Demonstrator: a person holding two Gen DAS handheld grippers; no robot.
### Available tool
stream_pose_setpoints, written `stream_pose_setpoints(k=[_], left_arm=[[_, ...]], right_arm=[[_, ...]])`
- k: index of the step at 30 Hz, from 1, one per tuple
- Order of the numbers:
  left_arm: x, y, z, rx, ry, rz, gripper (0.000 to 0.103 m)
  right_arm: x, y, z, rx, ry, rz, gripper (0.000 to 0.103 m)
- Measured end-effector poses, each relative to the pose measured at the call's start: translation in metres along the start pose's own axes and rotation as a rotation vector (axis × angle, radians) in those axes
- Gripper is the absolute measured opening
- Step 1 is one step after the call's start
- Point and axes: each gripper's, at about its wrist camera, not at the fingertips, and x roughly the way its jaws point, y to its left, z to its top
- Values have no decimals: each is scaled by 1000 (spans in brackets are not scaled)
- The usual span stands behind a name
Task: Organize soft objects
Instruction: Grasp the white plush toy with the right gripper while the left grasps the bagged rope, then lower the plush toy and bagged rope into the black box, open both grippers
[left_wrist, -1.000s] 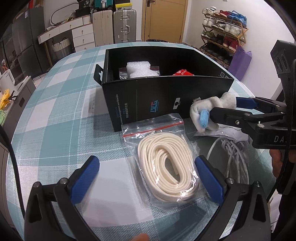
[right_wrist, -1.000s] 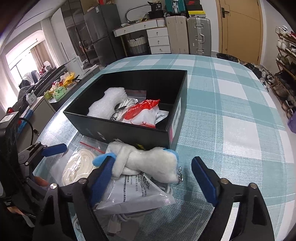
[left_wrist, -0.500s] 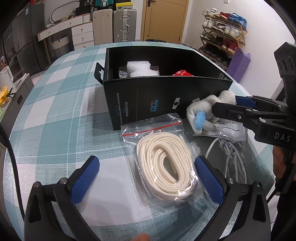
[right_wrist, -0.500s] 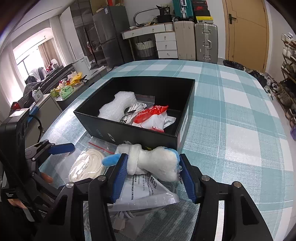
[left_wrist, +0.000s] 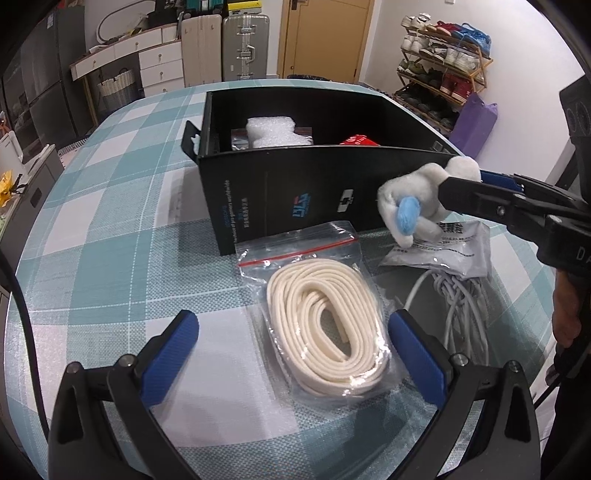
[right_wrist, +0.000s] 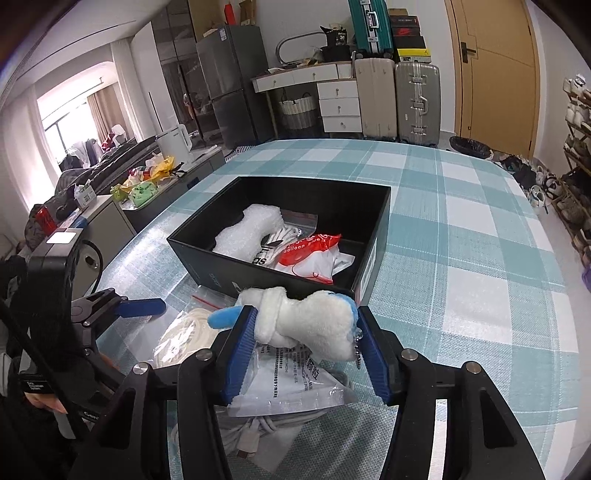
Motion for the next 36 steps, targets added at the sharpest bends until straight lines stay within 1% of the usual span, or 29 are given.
stream_pose_setpoints(k=[5, 8, 11, 13, 14, 15, 16, 17, 19, 23, 25, 28, 36], left_arm=[[-2, -6, -2, 24, 6, -31, 103], [-1, -14, -2, 56, 5, 5, 103], [-1, -15, -2, 63, 7, -4, 100], [-1, -15, -2, 66, 8, -26, 92], [-2, -15, -3, 68, 4, -33, 91], [-3, -16, -3, 74, 1, -40, 86], [-4, -17, -5, 82, -2, -44, 79], [-6, -19, -6, 93, -9, -49, 75], [-9, -18, -8, 99, -19, -41, 57], [-13, -15, -12, 84, -31, -62, 45], [-15, -13, -15, 83, -44, -59, 37], [-18, -12, -16, 79, -57, -60, 32], [-32, -10, -15, 70, -109, -93, 31]], right_arm=[[-2, 0, 0, -4, -5, 2, 55], [-3, 1, 0, -8, -8, 2, 55], [-4, 1, 0, -7, -10, 5, 55], [-5, 1, 1, -10, -12, 3, 55], [-5, 1, 0, -10, -13, 3, 55], [-5, 1, 1, -8, -14, 3, 55], [-6, 1, 1, -8, -16, 3, 55], [-6, 1, 1, -9, -17, 3, 55], [-7, 1, 1, -11, -19, 3, 55], [-8, 2, 1, -12, -20, 4, 55], [-9, 3, 2, -15, -23, 5, 55], [-10, 3, 2, -13, -26, 5, 55], [-17, 4, 4, -15, -54, 16, 55]])
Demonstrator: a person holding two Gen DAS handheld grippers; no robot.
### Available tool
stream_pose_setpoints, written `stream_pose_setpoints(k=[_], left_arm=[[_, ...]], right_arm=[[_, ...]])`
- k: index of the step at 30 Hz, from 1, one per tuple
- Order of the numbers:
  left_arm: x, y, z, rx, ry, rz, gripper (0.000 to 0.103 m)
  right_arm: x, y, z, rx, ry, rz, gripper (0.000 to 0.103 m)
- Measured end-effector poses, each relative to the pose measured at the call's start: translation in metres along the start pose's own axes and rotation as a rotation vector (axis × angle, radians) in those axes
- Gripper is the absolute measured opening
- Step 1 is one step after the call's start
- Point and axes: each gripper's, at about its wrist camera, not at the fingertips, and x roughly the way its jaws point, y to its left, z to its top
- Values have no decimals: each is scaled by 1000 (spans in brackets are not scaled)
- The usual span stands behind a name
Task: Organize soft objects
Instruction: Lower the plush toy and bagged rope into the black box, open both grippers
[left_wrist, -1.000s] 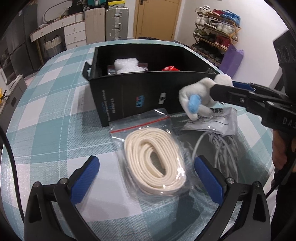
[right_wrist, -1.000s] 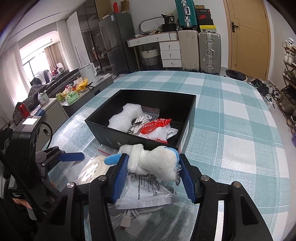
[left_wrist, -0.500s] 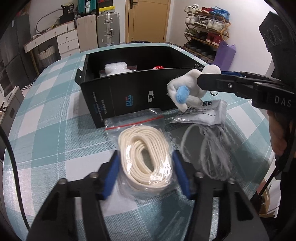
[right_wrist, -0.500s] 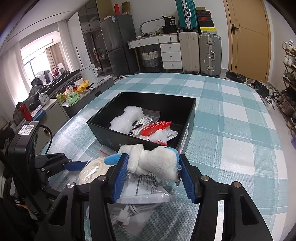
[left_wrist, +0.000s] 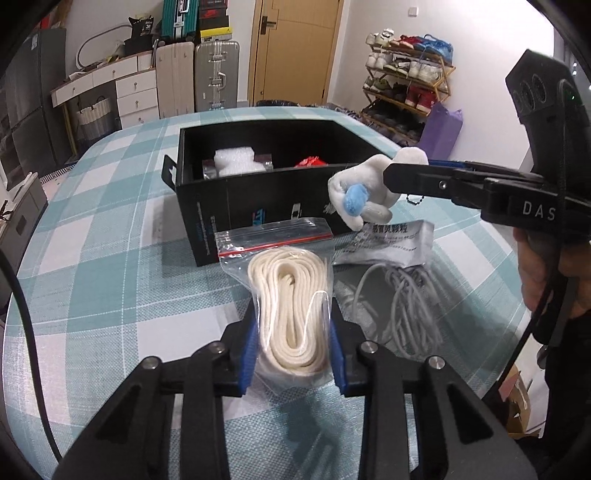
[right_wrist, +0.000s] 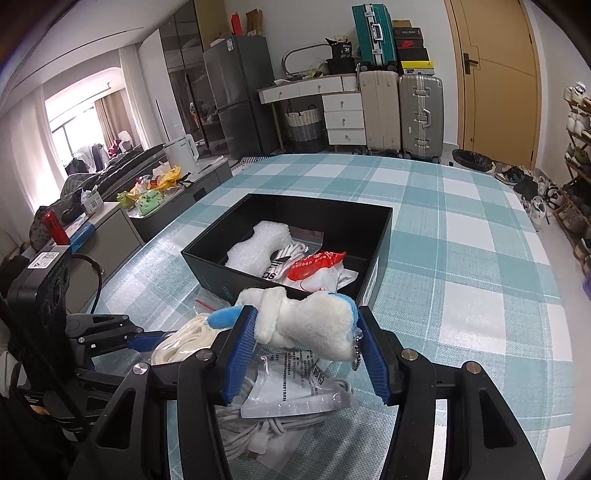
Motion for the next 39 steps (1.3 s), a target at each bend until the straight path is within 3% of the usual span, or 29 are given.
stream_pose_setpoints(k=[19, 39], left_arm=[[-36, 10, 42, -18, -157, -5, 31], [-3, 31, 105, -24, -181, 46, 31]], right_arm=[[-36, 0, 13, 15, -135, -30, 55], [-12, -6, 43, 2, -127, -99, 55]])
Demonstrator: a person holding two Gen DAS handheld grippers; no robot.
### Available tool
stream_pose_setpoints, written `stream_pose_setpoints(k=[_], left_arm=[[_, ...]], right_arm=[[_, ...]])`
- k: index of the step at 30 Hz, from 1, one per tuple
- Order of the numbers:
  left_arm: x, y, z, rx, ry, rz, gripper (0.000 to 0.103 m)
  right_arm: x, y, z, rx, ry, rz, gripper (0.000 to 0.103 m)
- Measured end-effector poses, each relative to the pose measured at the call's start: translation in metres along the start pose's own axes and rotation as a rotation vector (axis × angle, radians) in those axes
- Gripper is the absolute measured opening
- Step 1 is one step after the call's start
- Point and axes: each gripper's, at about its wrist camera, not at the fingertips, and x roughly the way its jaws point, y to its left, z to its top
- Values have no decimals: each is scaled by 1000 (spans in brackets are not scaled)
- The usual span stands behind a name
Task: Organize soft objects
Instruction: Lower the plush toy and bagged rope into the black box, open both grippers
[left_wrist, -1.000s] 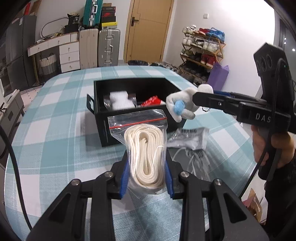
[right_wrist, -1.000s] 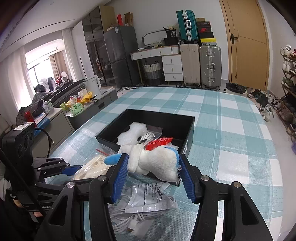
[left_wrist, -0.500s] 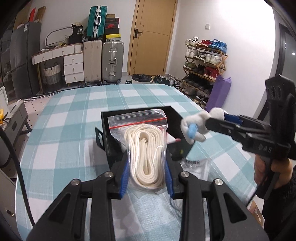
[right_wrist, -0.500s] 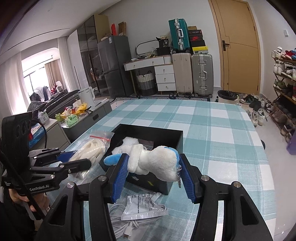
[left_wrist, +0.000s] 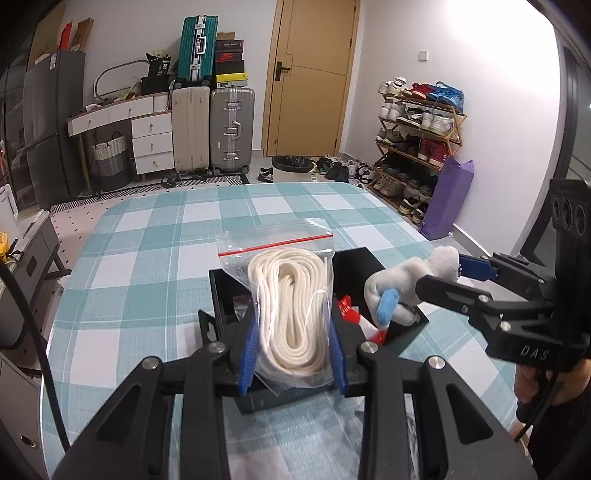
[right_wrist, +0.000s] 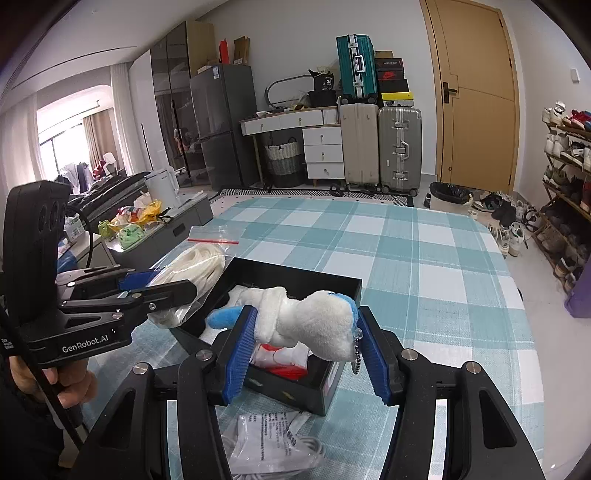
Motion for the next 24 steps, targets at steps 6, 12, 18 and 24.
stream_pose_setpoints(k=[6, 12, 18, 24], left_arm=[[17, 4, 6, -3, 9, 19, 31], [32, 7, 8, -13, 26, 22, 31], [43, 9, 8, -15, 30, 30, 31], [52, 6, 5, -3, 40, 46, 31]], right_arm=[[16, 0, 4, -15, 20, -8, 55], [29, 0, 5, -34, 45, -23, 55], [41, 2, 8, -58, 67, -34, 55], [52, 4, 7, -90, 88, -44, 55]])
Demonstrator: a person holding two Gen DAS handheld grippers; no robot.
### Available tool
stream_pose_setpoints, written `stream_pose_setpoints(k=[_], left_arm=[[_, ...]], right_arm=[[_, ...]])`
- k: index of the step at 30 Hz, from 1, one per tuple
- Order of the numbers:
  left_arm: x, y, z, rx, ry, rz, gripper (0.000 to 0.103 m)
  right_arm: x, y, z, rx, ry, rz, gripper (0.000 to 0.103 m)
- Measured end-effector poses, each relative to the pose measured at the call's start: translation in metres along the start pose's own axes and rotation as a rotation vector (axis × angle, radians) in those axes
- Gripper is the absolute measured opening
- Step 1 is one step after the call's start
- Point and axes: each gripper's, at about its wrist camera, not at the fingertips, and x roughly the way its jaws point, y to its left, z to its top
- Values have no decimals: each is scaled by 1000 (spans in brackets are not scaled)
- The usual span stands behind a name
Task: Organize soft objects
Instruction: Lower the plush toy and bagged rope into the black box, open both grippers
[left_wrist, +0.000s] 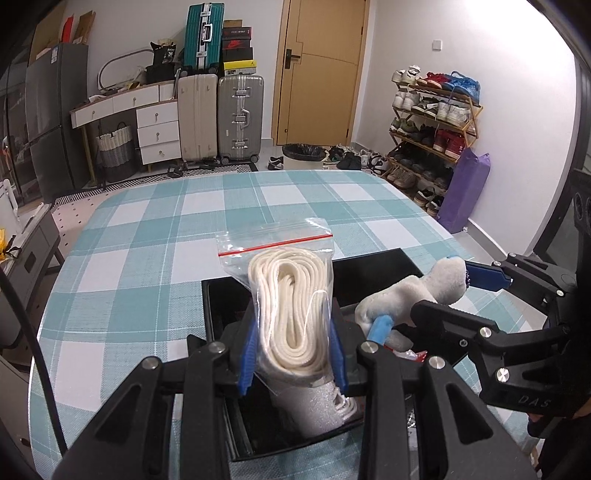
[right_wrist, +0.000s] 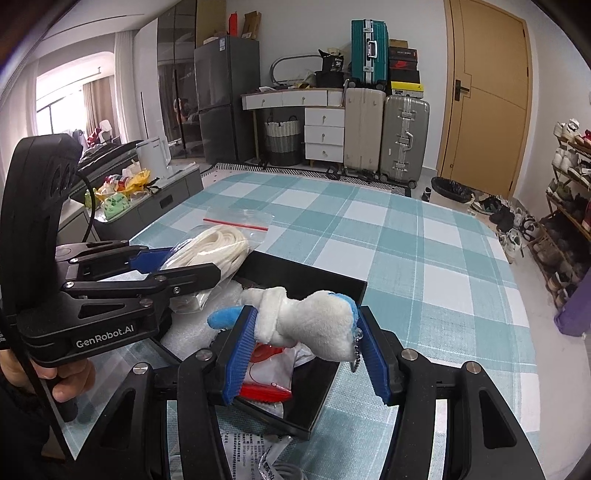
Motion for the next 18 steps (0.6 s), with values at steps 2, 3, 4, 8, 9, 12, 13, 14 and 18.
stream_pose_setpoints(k=[2, 3, 4, 8, 9, 12, 13, 14, 18], left_arm=[[4, -1, -1, 3, 3, 3, 31], [5, -1, -1, 3, 5, 3, 32], [7, -1, -1, 4, 8, 4, 32], [12, -6, -4, 34, 7, 19, 32], [13, -8, -3, 39, 6, 21, 32], [15, -9, -5, 51, 4, 23, 32], [15, -10, -5, 52, 2, 24, 32], [15, -10, -5, 51, 0, 20, 32], [16, -9, -5, 54, 2, 20, 32]], right_arm=[[4, 2, -1, -22, 4, -11, 55], [6, 3, -1, -28, 8, -15, 55], [9, 3, -2, -33, 15, -16, 55], [15, 7, -3, -63, 24, -31, 55], [17, 8, -3, -70, 25, -38, 55], [21, 10, -2, -97, 28, -54, 55], [22, 11, -1, -101, 29, -55, 55], [23, 12, -1, -108, 32, -56, 55], [26, 17, -1, -127, 44, -48, 55]])
